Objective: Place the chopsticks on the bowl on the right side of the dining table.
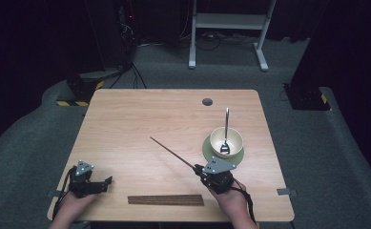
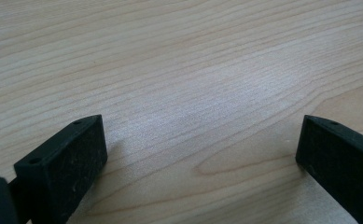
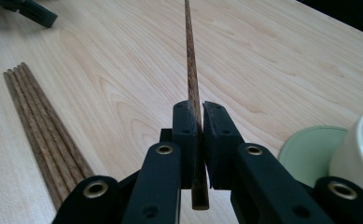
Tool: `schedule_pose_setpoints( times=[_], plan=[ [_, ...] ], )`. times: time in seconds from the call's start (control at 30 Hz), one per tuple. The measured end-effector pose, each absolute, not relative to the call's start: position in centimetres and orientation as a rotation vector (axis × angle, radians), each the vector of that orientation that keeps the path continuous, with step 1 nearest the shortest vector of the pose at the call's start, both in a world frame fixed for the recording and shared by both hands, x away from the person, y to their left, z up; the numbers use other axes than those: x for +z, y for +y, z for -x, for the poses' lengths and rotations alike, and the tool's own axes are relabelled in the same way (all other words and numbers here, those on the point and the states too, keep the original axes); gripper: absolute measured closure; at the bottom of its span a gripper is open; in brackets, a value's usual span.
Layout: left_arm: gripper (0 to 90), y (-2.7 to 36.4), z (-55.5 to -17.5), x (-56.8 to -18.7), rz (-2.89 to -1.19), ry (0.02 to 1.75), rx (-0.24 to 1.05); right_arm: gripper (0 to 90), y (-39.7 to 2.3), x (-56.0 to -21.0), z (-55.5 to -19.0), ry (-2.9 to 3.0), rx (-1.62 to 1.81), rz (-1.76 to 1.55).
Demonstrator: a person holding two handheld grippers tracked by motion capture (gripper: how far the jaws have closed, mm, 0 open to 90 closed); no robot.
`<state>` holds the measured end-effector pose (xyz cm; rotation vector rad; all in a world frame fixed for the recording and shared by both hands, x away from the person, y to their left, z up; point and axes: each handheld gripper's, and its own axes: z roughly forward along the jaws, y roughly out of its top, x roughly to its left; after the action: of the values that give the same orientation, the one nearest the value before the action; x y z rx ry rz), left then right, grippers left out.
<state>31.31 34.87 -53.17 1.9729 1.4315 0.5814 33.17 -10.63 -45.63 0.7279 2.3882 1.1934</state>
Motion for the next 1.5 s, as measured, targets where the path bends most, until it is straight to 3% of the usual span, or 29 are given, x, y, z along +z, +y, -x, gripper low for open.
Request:
schedule_pose_setpoints(
  times=[1.5],
  plan=[
    [0.6, 34.8, -31.3, -53.2, -1.99, 1.411, 0.571, 84.0, -19.0, -45.1, -35.2, 2.179, 1.191, -1.02]
  ],
)
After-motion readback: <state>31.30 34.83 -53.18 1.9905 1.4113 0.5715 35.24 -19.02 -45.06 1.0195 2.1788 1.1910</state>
